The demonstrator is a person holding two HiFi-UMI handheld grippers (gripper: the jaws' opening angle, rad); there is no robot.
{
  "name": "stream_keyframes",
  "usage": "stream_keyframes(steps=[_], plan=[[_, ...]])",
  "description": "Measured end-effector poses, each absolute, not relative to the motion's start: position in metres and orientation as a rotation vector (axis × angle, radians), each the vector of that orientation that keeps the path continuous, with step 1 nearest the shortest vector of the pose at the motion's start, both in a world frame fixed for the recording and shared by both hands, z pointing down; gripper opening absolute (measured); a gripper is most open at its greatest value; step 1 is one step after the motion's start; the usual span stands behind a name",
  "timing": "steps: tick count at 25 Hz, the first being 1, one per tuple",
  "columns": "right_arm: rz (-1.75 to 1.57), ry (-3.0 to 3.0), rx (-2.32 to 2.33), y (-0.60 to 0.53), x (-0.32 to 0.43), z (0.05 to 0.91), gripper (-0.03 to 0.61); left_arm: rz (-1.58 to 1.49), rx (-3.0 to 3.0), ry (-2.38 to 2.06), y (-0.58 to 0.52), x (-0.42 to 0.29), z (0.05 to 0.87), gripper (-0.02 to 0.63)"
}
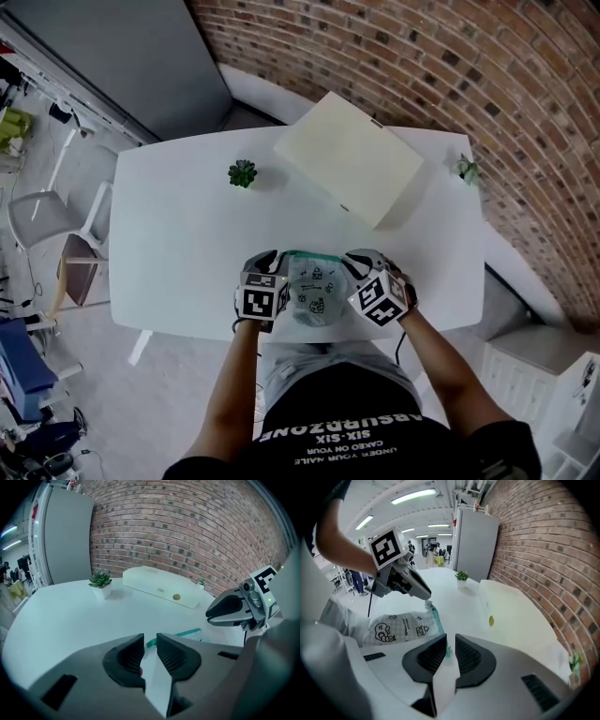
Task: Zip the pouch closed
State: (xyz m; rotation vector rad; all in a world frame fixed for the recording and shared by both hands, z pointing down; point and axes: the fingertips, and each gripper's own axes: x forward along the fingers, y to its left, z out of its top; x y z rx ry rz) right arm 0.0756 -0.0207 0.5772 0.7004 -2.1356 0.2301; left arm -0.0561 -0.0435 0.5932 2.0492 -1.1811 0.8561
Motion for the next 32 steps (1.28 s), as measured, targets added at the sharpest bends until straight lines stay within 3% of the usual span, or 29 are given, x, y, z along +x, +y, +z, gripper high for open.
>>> stream_keyframes(steps=[11,19,24,32], plan=[[0.320,-2.299,0.891,-0.004,0.059,0.523,0.049,0.726,2.177,-1.245,-0.034,-0.036,0.523,0.067],[0.426,-2.402,1.004,0.014,0.051,0.498,0.005,0.646,2.210,-1.308,-0.012,-0.020,0.495,0.064],[0.451,-2.444,1.078,0.021,0.047,0.484,-0.003,0.614,2.235,-1.269,0.006,-0.005,0.488,0.014],[0.459,-2.439,1.174,0.031,0.050,0.474,-0.003,0.558,2.298,-1.222,0.023,0.012,0.476,0.006]])
